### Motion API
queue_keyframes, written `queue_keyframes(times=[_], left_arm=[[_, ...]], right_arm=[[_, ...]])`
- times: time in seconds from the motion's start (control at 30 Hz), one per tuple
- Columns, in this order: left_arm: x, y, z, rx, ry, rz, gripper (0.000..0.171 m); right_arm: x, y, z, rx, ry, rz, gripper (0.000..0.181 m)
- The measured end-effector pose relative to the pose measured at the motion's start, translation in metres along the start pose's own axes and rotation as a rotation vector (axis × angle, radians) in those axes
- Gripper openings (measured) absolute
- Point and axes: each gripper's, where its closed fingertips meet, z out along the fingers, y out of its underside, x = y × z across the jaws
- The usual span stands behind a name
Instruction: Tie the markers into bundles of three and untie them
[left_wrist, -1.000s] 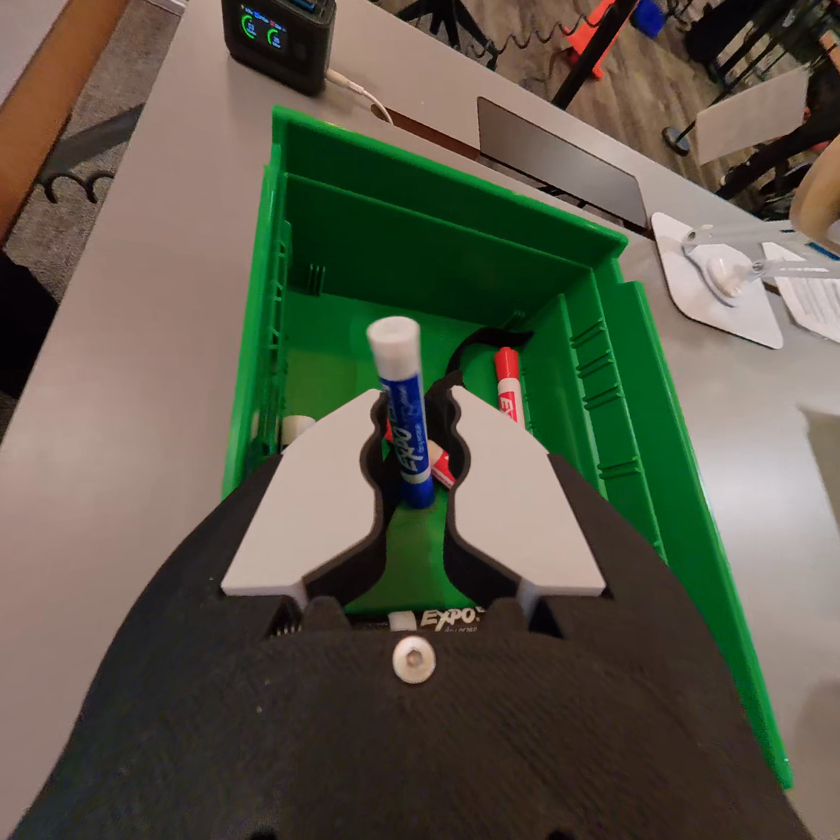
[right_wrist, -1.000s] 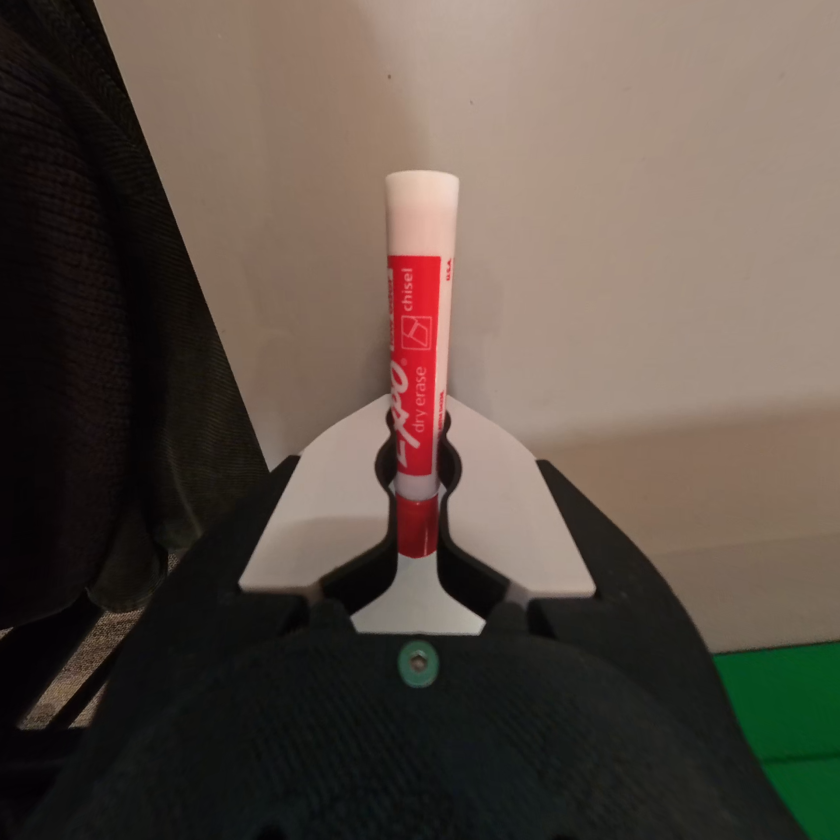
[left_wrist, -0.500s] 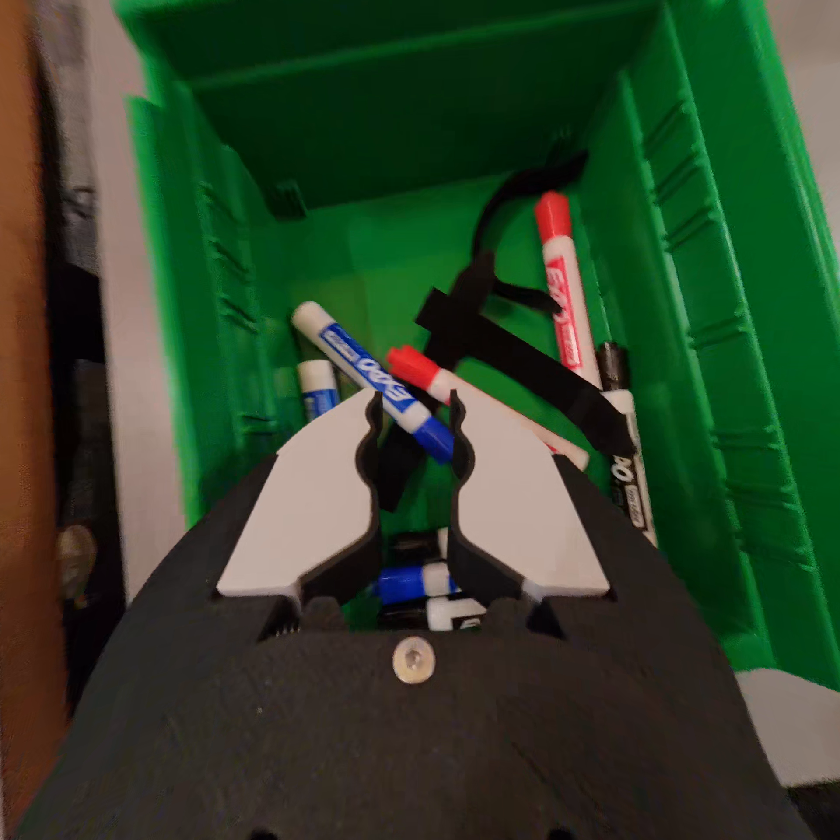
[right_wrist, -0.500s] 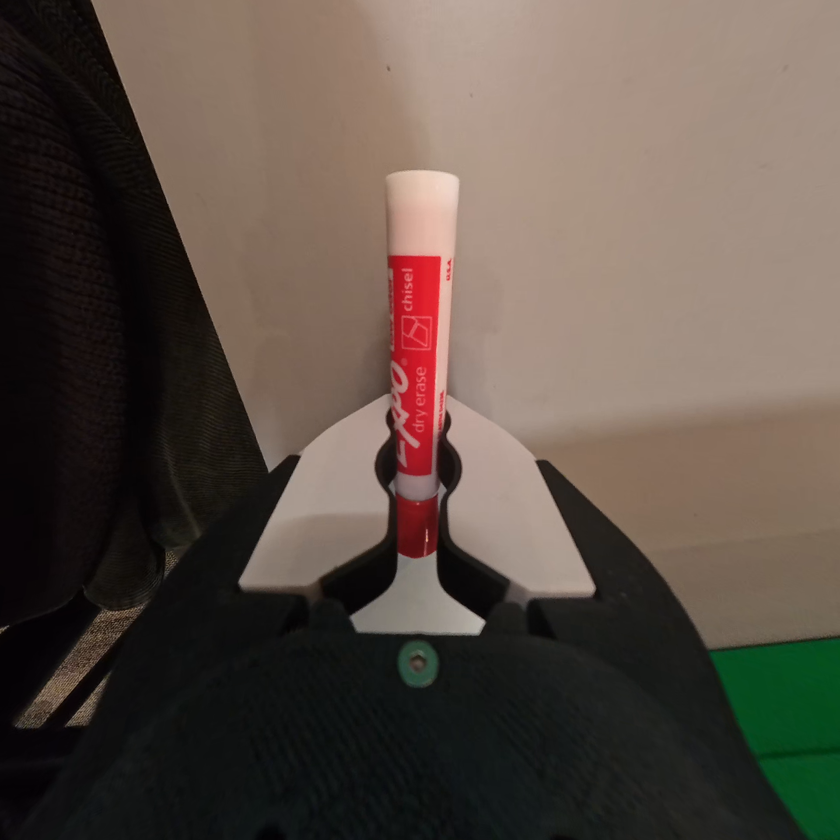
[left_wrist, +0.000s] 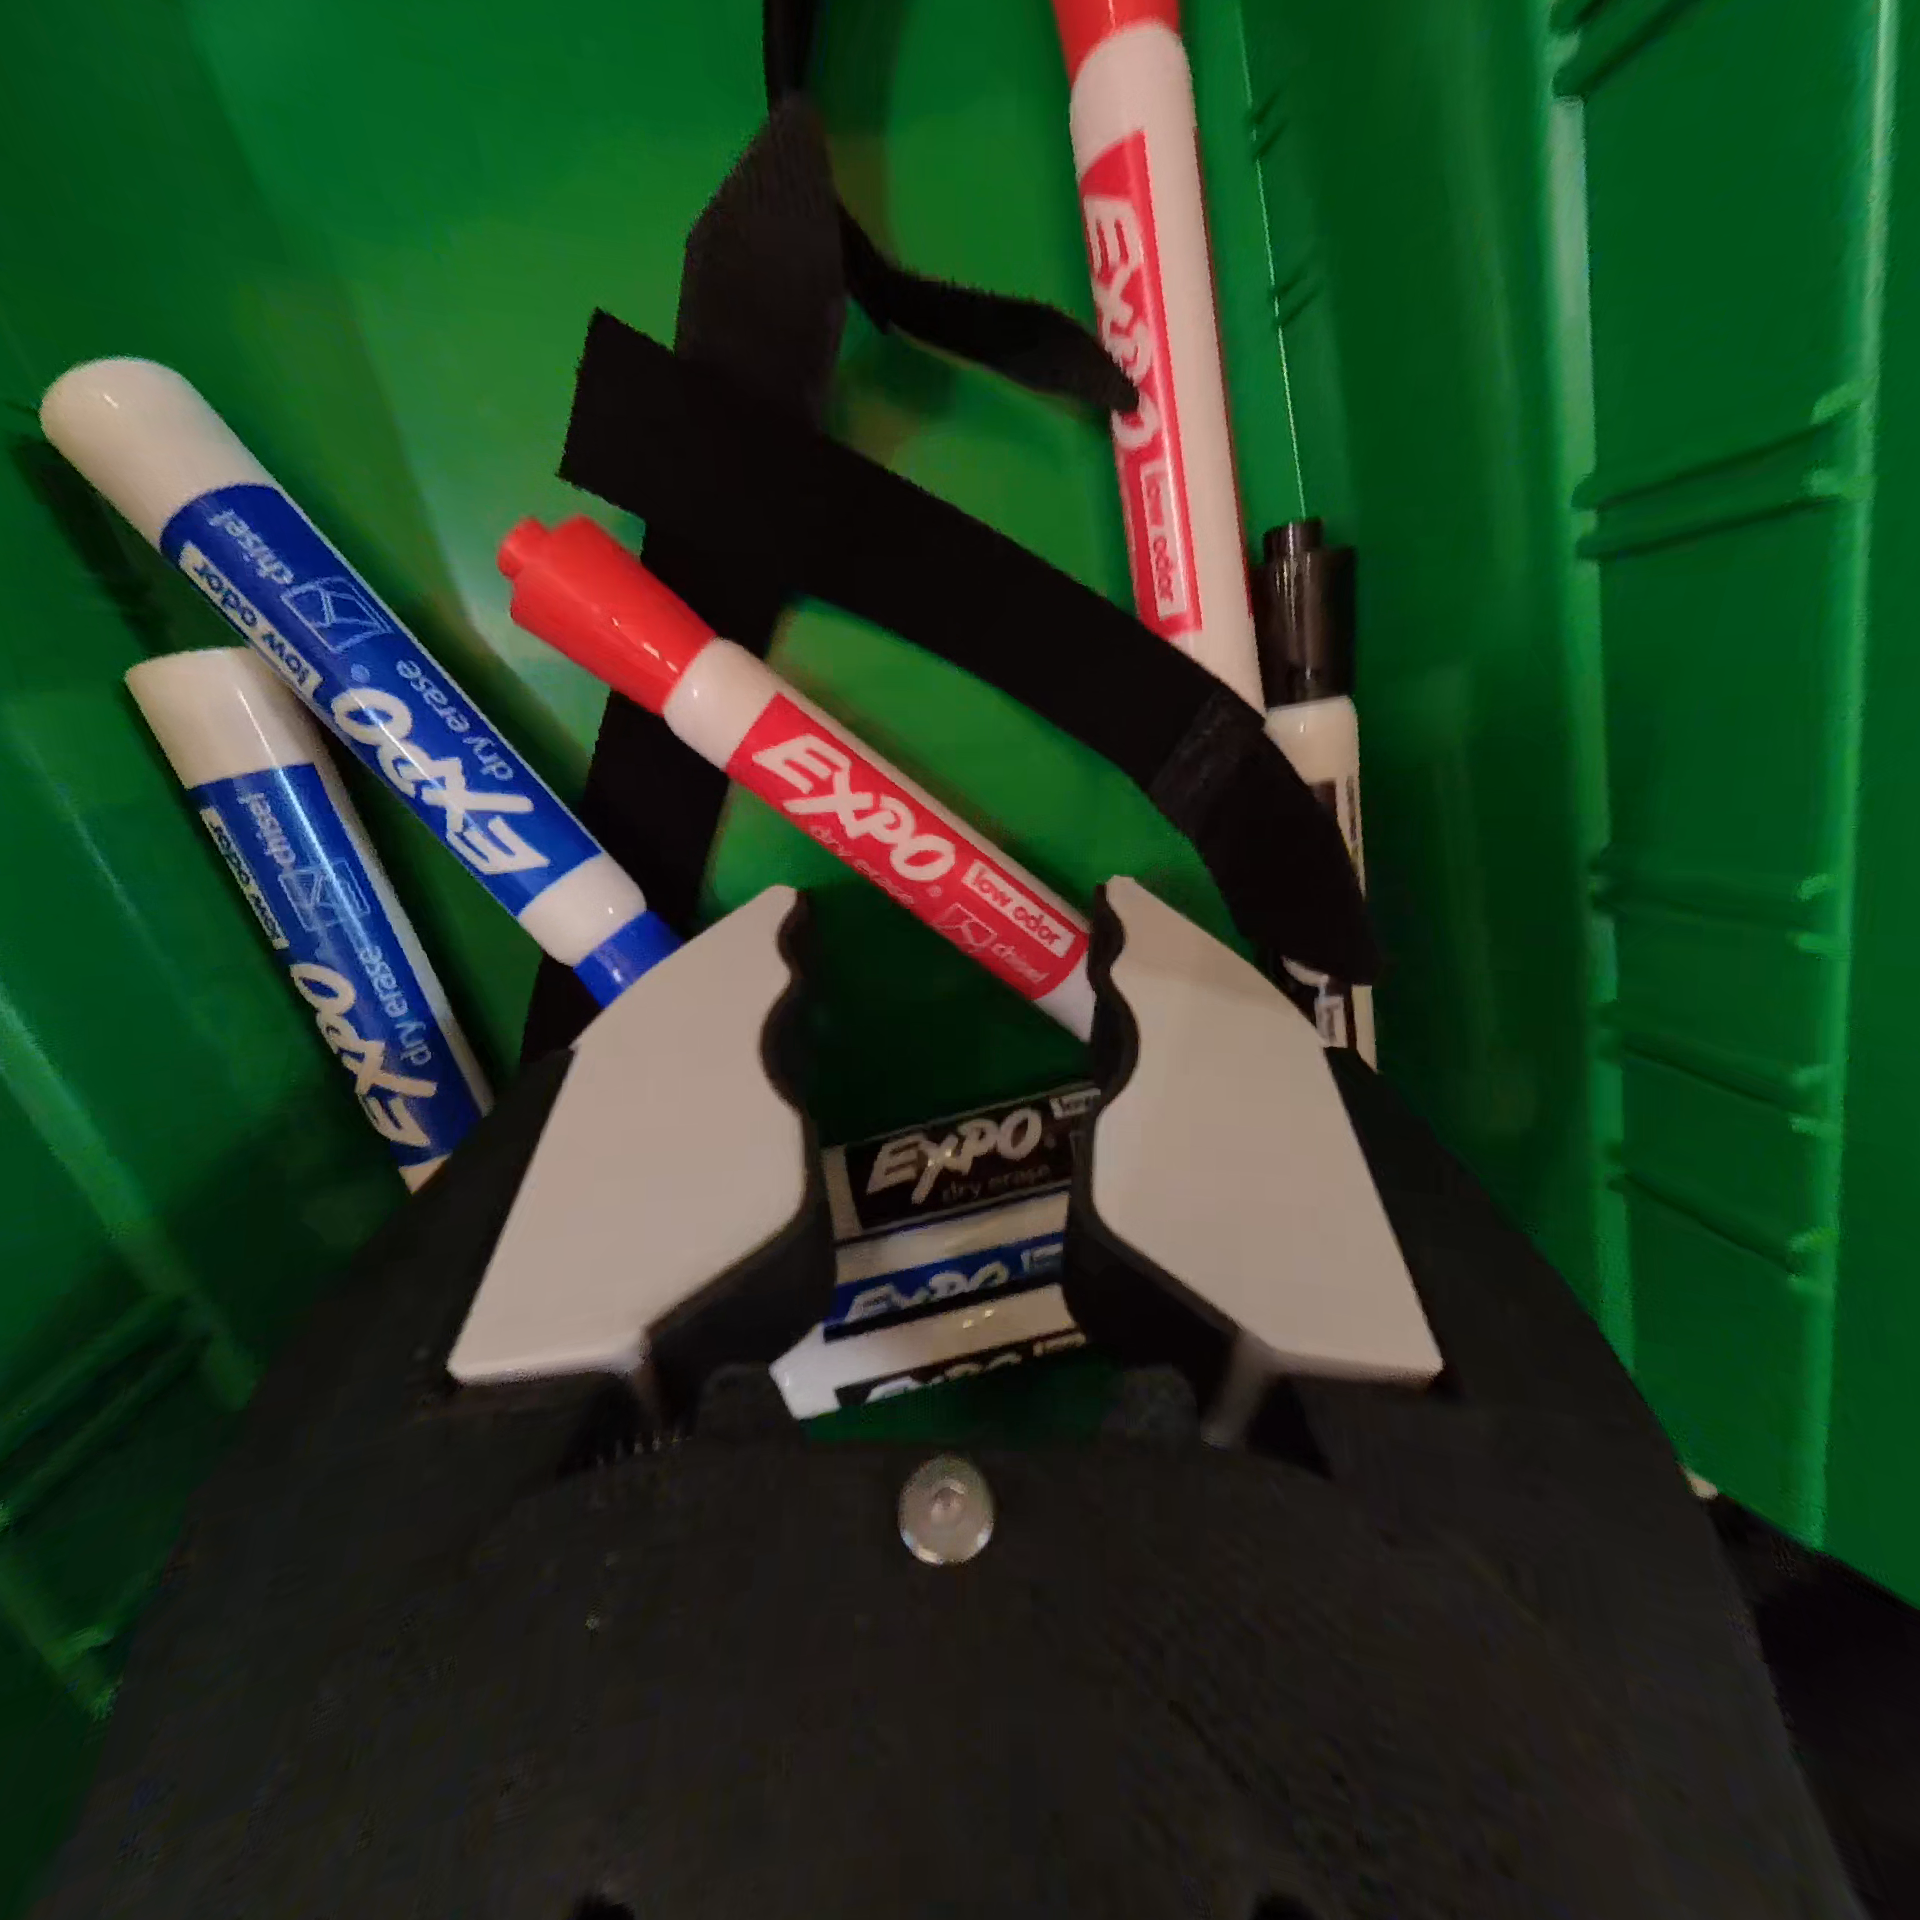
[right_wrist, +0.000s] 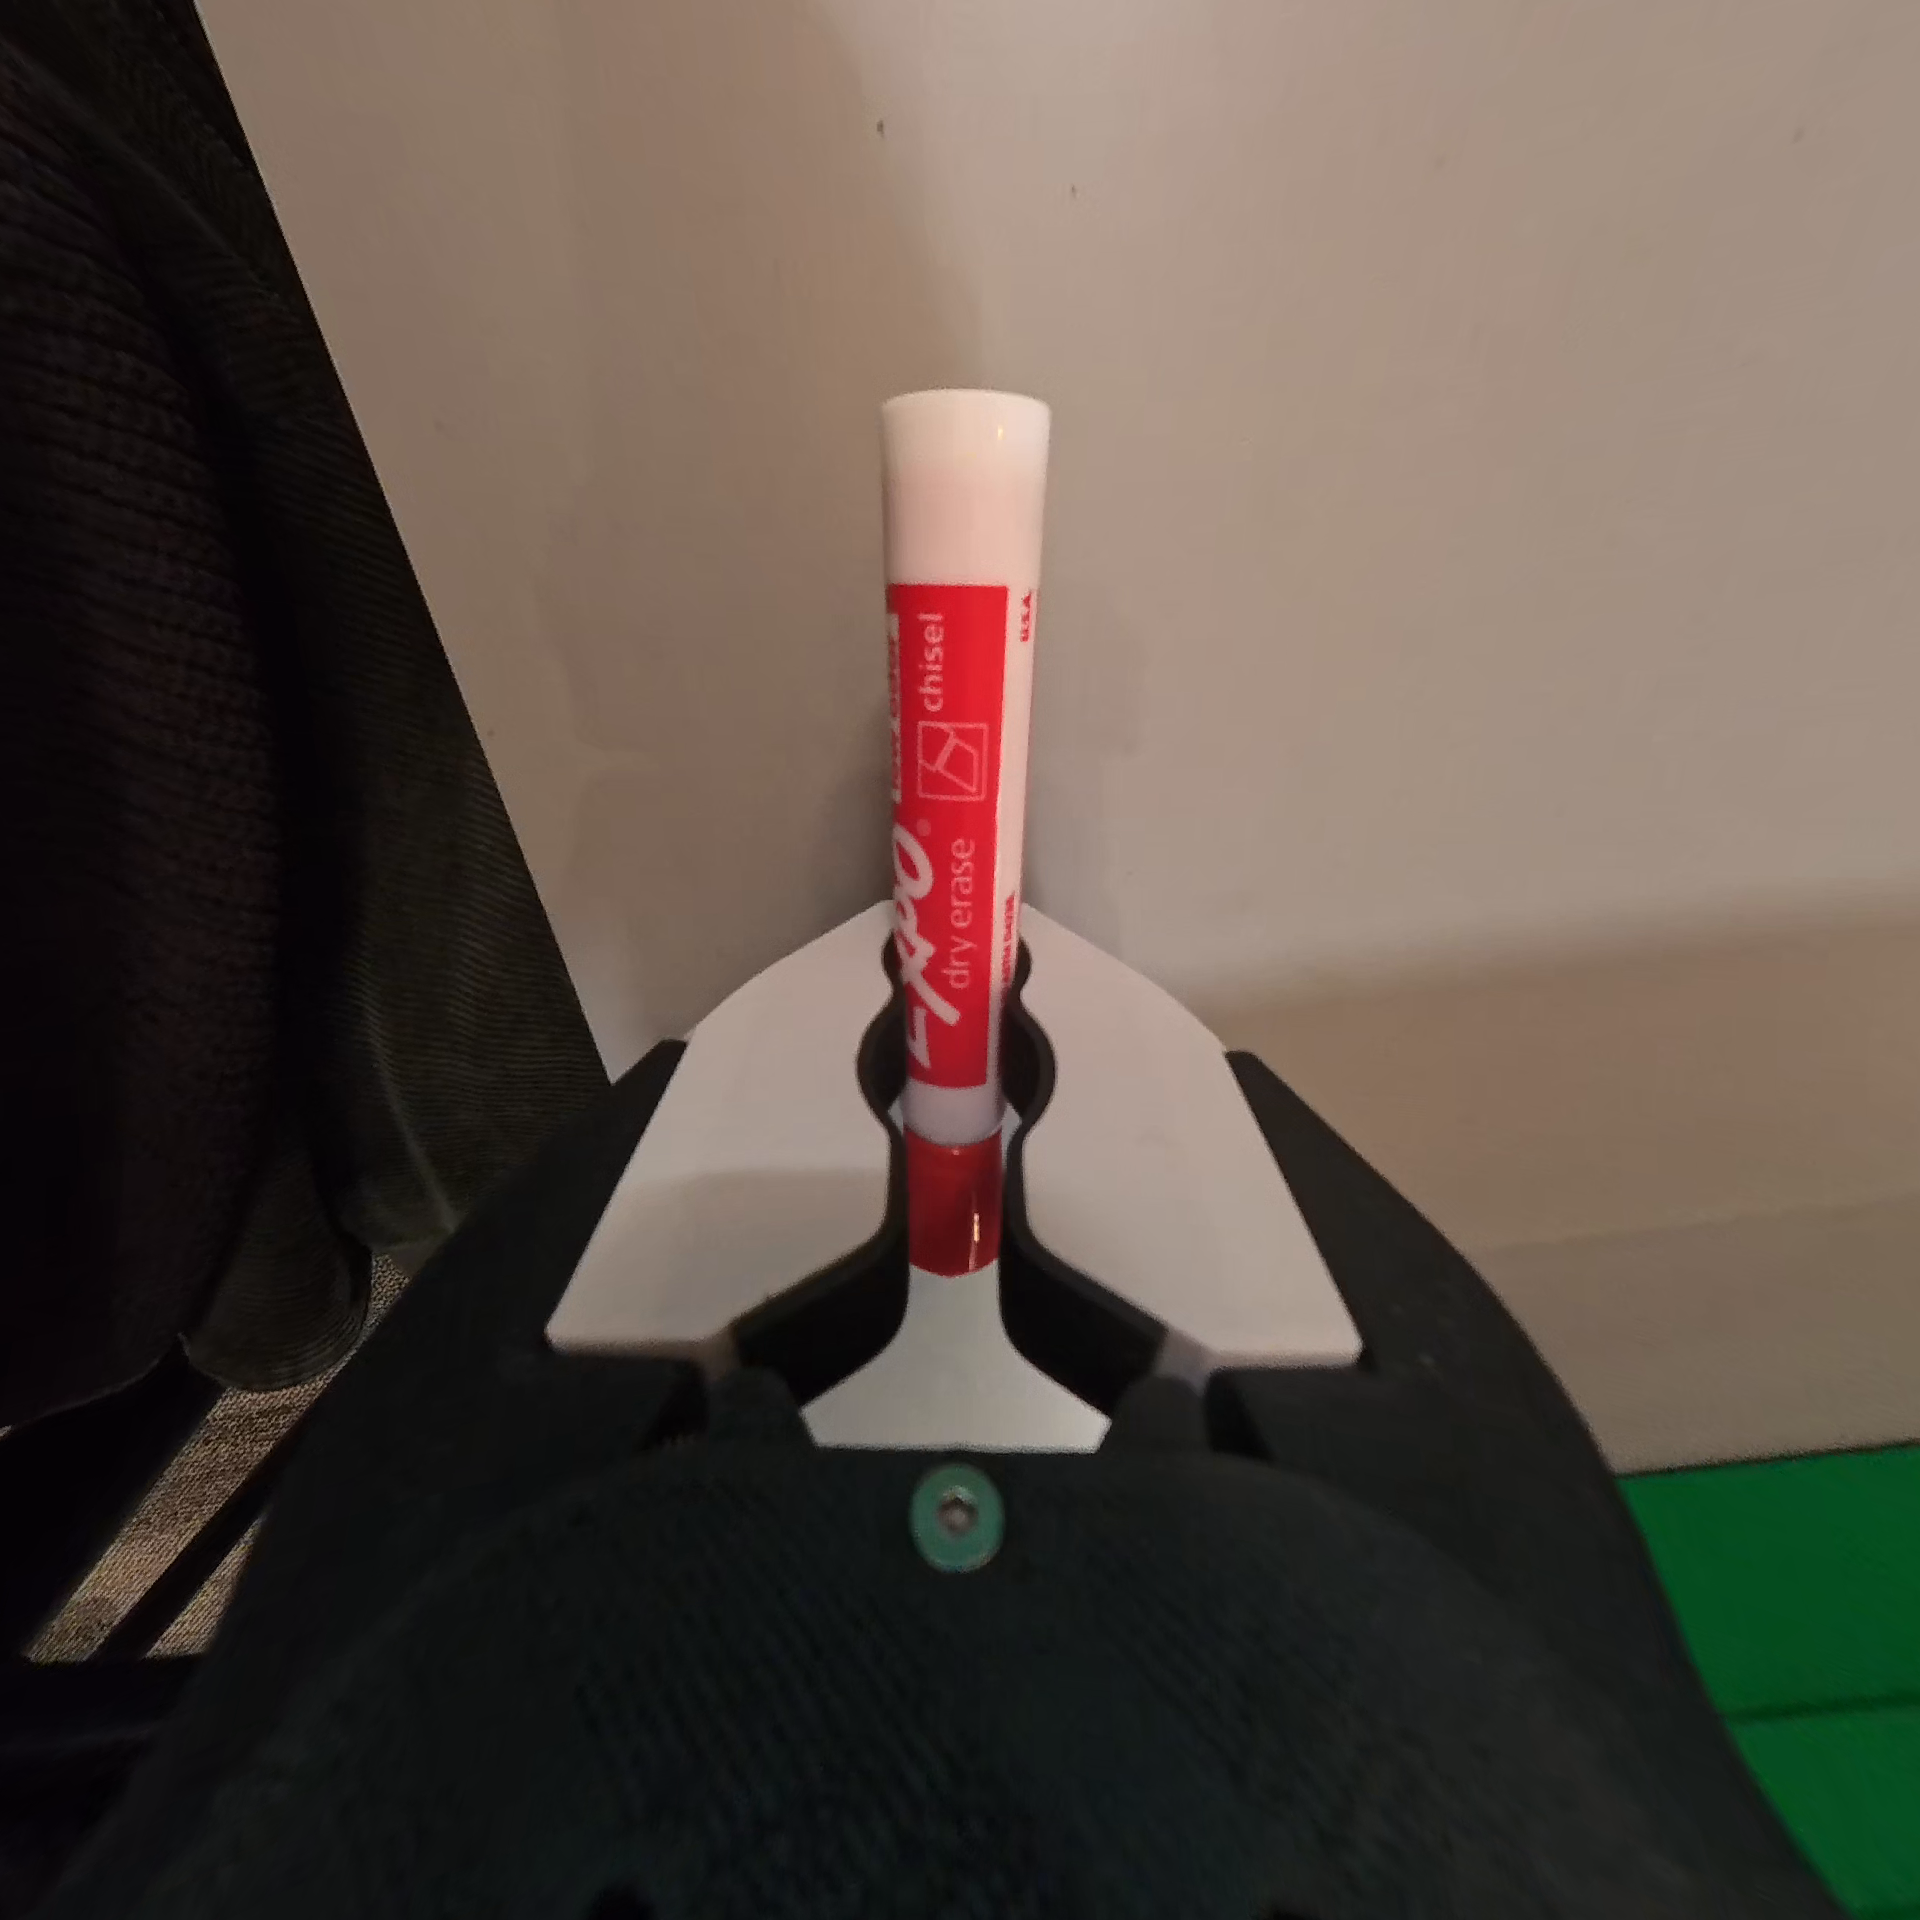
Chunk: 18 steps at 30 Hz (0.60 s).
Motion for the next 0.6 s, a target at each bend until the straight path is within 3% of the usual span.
queue_keyframes(times=[0.07,0.33,0.6], left_arm=[[-0.003,0.005,-0.002,-0.025,-0.005,0.019,0.034],[-0.013,0.012,-0.008,-0.055,-0.033,0.06,0.028],[-0.018,-0.029,-0.083,0.231,-0.098,0.075,0.023]], right_arm=[[0.0,0.0,0.0,0.0,-0.001,0.0,0.014],[-0.001,0.0,0.0,0.001,-0.001,-0.002,0.014],[-0.001,-0.003,-0.001,0.019,-0.01,-0.001,0.014]])
